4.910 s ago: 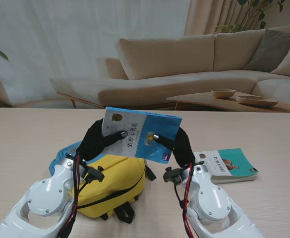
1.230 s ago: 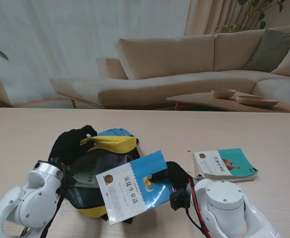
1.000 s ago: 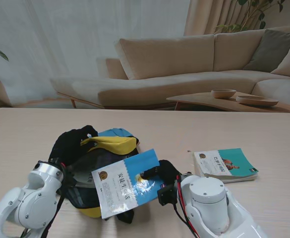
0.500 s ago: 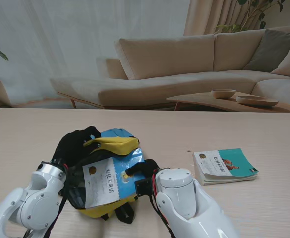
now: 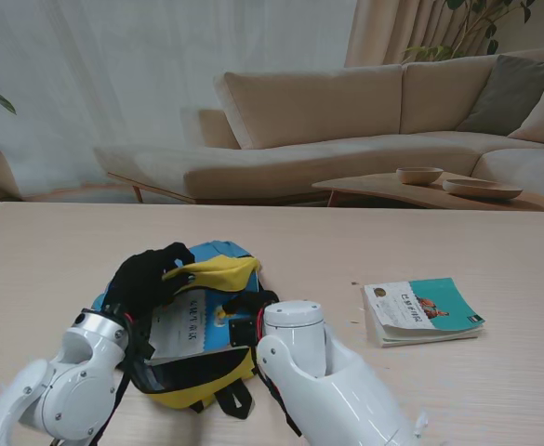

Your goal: Pack books into the school bag then zip close the school bag

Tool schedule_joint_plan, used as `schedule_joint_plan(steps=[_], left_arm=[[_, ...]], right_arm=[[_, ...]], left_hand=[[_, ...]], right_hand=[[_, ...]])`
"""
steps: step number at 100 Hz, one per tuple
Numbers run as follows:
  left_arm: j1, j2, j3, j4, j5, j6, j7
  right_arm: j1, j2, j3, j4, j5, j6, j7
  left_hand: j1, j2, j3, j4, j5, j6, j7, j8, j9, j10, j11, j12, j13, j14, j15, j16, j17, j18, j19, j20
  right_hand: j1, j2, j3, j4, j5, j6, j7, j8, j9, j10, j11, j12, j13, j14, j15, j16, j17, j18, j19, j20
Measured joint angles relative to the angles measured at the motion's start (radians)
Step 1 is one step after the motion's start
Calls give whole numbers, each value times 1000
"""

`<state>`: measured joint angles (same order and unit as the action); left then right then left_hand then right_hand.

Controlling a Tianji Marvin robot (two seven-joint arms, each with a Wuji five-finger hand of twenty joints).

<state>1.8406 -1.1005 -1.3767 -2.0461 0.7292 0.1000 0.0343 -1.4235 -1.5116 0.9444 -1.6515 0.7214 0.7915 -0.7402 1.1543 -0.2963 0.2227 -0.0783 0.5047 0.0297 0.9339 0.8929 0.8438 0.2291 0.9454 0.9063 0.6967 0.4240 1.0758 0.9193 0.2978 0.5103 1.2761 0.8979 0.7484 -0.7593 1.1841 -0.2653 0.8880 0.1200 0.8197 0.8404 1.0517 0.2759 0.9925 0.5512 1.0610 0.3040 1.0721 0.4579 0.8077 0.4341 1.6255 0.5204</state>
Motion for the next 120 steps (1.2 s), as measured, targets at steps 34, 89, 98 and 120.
schedule_joint_plan(steps=[34,89,98,120], left_arm=[[2,0,9,-6,-6,5,-5],[28,0,3,-29,-12,4,-8],[36,0,1,-33,-11,3,-5],[42,0,0,-37,-13,3,-4]], right_arm=[[56,-50,-53,86,5,-32,-70],[129,-100,-114,195,62,-78,-139],[140,-108,-120,217,58,-83,-139],[163,-125,-140,268,39,-101,-134]], left_hand=[[1,0,-9,0,0,0,0,0,0,5,0,0,0,0,0,0,0,0,0,0],[11,0,-21,0,0,10,1,0,0,6,0,0,0,0,0,0,-2,0,0,0],[11,0,-21,0,0,11,1,0,0,6,0,-8,0,0,0,0,-2,0,0,0],[11,0,-21,0,0,11,2,0,0,7,0,-9,0,0,0,0,-2,0,0,0]], right_hand=[[0,5,0,0,-10,1,15,-24,-11,0,3,-25,0,0,0,-10,0,0,0,0],[0,22,-1,-13,-36,1,48,-48,-14,0,12,-48,0,0,-3,-13,-9,0,-10,-2],[0,22,-1,-13,-36,1,48,-49,-25,0,14,-49,0,0,-3,-14,-9,0,-11,-2],[0,26,-9,-13,-37,1,48,-55,-25,0,14,-52,-2,0,-3,-14,-21,0,-14,-2]])
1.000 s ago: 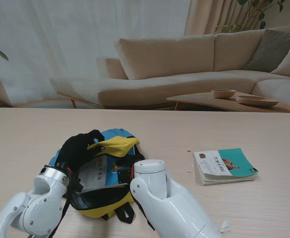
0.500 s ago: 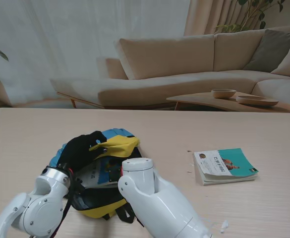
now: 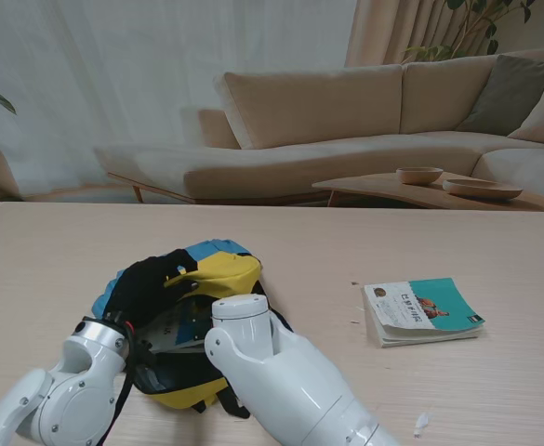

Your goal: Pack books into the school bag then zip close the school bag

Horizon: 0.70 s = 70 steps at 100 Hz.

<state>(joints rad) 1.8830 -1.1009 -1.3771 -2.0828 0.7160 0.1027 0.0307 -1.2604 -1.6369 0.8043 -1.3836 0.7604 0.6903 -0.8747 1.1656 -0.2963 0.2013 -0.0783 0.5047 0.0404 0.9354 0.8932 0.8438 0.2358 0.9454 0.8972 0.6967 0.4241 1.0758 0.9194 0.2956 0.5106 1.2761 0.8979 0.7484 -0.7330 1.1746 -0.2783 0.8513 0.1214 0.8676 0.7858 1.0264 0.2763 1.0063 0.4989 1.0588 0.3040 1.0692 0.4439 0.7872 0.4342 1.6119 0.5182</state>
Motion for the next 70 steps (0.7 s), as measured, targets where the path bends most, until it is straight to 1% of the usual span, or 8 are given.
schedule_joint_plan(steps=[13,26,35,38,41,48,59,70], left_arm=[[5,0,-4,-3,4,0,0],[11,0,-6,-7,9,0,3],[13,0,-7,-8,9,0,4],[14,0,-8,-9,9,0,4],[15,0,-8,-9,9,-1,4],[16,0,-9,-10,9,-5,4],[18,0,-10,-10,11,-12,6],[20,0,-10,-11,13,-13,7]], right_arm=[[10,-7,-11,21,2,-17,-1],[12,-12,-14,33,-37,-20,23],[11,-11,-13,33,-78,-19,61],[10,-10,-11,30,-83,-16,63],[7,-9,-9,24,-91,-9,67],[-1,-6,-1,6,-133,19,86],[-13,3,6,-21,-172,35,113],[-21,12,13,-44,-175,36,116]], left_hand=[[1,0,0,0,0,0,0,0,0,0,0,0,0,0,0,0,0,0,0,0],[1,0,0,0,0,0,0,0,0,0,0,-1,0,0,0,0,0,0,0,0],[1,0,0,0,0,0,1,1,0,0,0,-1,0,0,0,0,0,0,0,0],[1,0,0,0,0,0,1,1,0,0,0,-1,0,0,0,0,0,0,0,0],[1,0,0,0,0,0,1,1,0,0,0,-1,0,0,0,0,0,0,0,0],[1,0,0,0,0,0,1,1,0,0,0,-1,0,0,0,0,0,0,0,0],[1,0,-6,0,0,0,1,1,0,0,0,-1,0,0,0,0,0,0,0,0],[1,1,-10,0,0,1,1,1,0,0,0,-1,0,0,0,0,0,0,0,0]], right_hand=[[0,0,0,0,-1,0,14,-33,-13,0,0,-20,-2,0,-5,0,-19,-3,-15,-1],[10,33,-15,0,-83,2,110,-257,-91,3,-62,-98,-81,14,-119,-4,-107,-8,-97,-23],[7,23,-6,8,-148,11,123,-358,-180,19,-66,-107,-174,10,-175,-11,-174,-15,-125,-23],[-35,12,24,20,-164,23,105,-382,-228,22,-74,-107,-195,11,-193,-11,-191,-15,-138,-23],[-64,4,42,31,-175,27,55,-383,-253,24,-83,-104,-226,12,-219,-12,-204,-21,-153,-23],[-141,2,75,131,-200,52,-72,-364,-328,29,-125,-96,-290,12,-302,-22,-249,-32,-193,-23],[-170,3,71,136,-301,98,-193,-370,-441,38,-195,-96,-395,14,-430,-60,-327,-42,-275,-48],[-199,18,60,134,-406,125,-249,-431,-555,46,-248,-118,-496,6,-555,-109,-412,-64,-375,-88]])
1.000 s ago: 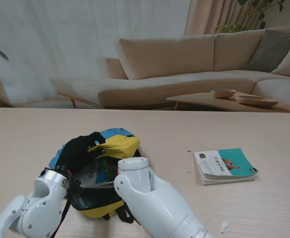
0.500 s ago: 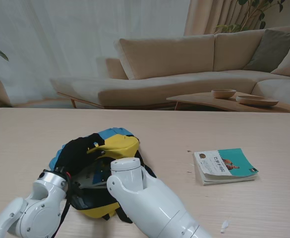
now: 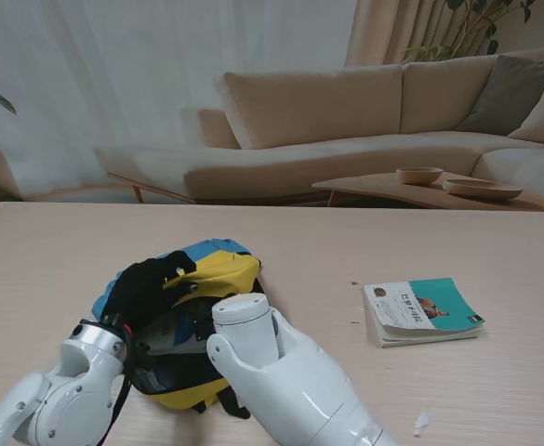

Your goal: Pack books into the school bag then zip close the school bag

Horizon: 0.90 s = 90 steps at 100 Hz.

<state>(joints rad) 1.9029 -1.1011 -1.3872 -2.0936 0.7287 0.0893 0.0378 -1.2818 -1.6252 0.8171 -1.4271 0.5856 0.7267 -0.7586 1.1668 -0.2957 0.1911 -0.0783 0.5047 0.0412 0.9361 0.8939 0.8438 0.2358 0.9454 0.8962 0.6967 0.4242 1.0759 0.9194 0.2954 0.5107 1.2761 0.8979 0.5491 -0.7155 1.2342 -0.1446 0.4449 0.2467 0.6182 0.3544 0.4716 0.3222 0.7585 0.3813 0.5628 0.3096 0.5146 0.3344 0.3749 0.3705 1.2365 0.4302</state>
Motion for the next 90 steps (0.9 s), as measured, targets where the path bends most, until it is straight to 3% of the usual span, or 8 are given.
schedule_joint_plan(steps=[25,43,55,72,90], left_arm=[[-1,0,1,0,-1,1,-1],[-8,0,1,2,-2,2,-2],[-12,0,1,2,-2,2,-3],[-18,0,2,4,0,1,-3],[-30,0,3,10,1,5,-6]], right_arm=[[-28,25,19,-65,-43,3,22],[-50,46,37,-116,-71,3,38],[-66,61,46,-147,-88,1,55],[-103,85,65,-210,-107,-1,75],[-130,117,72,-252,-110,-24,116]], left_hand=[[0,0,-1,0,0,5,0,0,0,0,0,0,0,0,0,0,0,0,0,0],[0,0,-11,0,0,5,6,0,0,0,0,0,0,0,0,0,0,0,0,0],[-1,0,-12,0,0,5,7,7,0,0,0,0,0,0,0,0,0,0,0,0],[-2,1,-22,0,0,5,10,18,0,0,0,0,0,0,0,0,0,0,0,0],[-2,1,-22,0,0,5,12,22,0,0,0,0,0,0,0,0,0,0,0,0]], right_hand=[[0,10,-21,-4,-111,32,-49,-139,-165,4,-101,-46,-130,-27,-202,-93,-148,-74,-169,-89],[0,12,-21,-3,-183,32,-83,-209,-277,-1,-137,-68,-195,-80,-373,-187,-260,-129,-281,-154],[0,21,-21,0,-199,31,-96,-224,-290,-15,-181,-89,-195,-100,-495,-256,-301,-157,-292,-165],[0,23,-21,1,-246,31,-96,-234,-290,-26,-241,-118,-195,-106,-509,-276,-354,-160,-294,-175],[40,157,-62,15,-309,4,-73,-257,-298,-79,-388,-165,-306,-177,-532,-291,-435,-230,-323,-204]])
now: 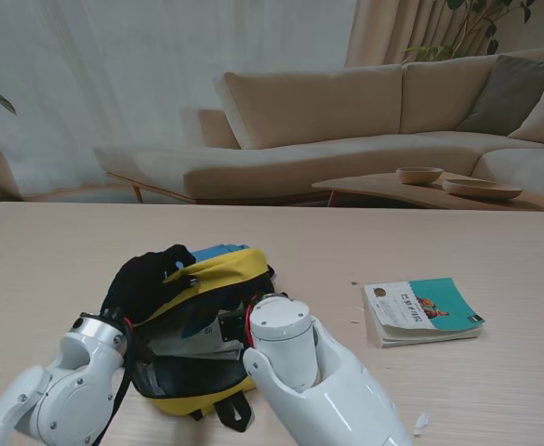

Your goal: Pack books into the school bag then zip close the school bag

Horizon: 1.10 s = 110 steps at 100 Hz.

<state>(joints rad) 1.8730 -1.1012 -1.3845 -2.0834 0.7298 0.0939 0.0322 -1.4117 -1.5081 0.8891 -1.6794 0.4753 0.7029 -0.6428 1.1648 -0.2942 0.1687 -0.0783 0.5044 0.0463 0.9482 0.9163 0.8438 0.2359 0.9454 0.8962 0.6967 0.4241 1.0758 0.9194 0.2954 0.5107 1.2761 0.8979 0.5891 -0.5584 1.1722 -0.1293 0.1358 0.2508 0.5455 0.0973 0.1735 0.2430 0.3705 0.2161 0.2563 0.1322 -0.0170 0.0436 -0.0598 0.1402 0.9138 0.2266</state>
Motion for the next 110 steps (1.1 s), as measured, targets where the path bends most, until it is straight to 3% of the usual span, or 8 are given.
schedule_joint_plan(steps=[12,27,45,59,84,102,110], left_arm=[[-8,0,4,5,0,4,-4],[-19,1,9,12,-2,7,-11],[-44,1,20,26,-15,19,-27],[-61,1,23,41,-24,23,-31],[-88,2,26,73,-38,39,-47],[-99,4,29,85,-45,44,-62],[-99,5,29,86,-45,43,-69]], right_arm=[[-6,7,4,-11,13,-4,-4],[-18,16,5,-33,17,-10,10],[-43,37,15,-68,36,-22,47],[-82,59,43,-117,54,-22,95],[-165,131,112,-208,23,-24,272],[-241,189,174,-274,16,-61,370],[-272,215,208,-302,4,-76,446]], left_hand=[[0,0,0,0,0,0,3,0,0,0,0,0,0,0,0,0,0,0,0,0],[0,0,0,0,0,0,5,1,0,0,0,0,0,0,0,0,0,0,0,0],[0,0,0,0,0,0,7,2,0,0,0,0,0,0,0,0,0,0,0,0],[0,1,-1,0,-2,0,8,2,0,0,0,0,0,0,0,0,0,0,0,0],[0,1,-1,0,-2,0,8,2,0,-1,1,0,0,0,0,0,1,0,0,0],[1,1,-1,0,-2,0,8,2,0,-2,2,0,0,0,0,0,1,0,0,0],[1,1,-1,0,-2,0,8,2,0,-2,2,0,0,0,0,0,-1,0,0,0]], right_hand=[[26,17,-13,3,0,-22,28,-1,9,-21,3,0,0,-11,13,1,8,-24,2,-9],[26,21,-19,3,0,-43,84,17,9,-31,149,46,0,-12,169,103,31,-23,19,2],[9,21,-18,1,16,-46,84,27,10,-31,231,68,0,-6,271,158,69,10,40,18],[-37,19,-12,5,103,-31,73,37,64,-12,281,92,24,47,369,209,137,59,99,53],[-77,17,-39,8,148,-53,78,53,98,2,280,100,54,66,403,222,170,146,122,73],[-87,19,-29,8,151,-56,78,55,117,3,280,100,83,77,405,222,200,155,131,79],[-87,20,-29,8,159,-56,78,56,122,3,279,100,83,77,405,222,201,155,132,80]])
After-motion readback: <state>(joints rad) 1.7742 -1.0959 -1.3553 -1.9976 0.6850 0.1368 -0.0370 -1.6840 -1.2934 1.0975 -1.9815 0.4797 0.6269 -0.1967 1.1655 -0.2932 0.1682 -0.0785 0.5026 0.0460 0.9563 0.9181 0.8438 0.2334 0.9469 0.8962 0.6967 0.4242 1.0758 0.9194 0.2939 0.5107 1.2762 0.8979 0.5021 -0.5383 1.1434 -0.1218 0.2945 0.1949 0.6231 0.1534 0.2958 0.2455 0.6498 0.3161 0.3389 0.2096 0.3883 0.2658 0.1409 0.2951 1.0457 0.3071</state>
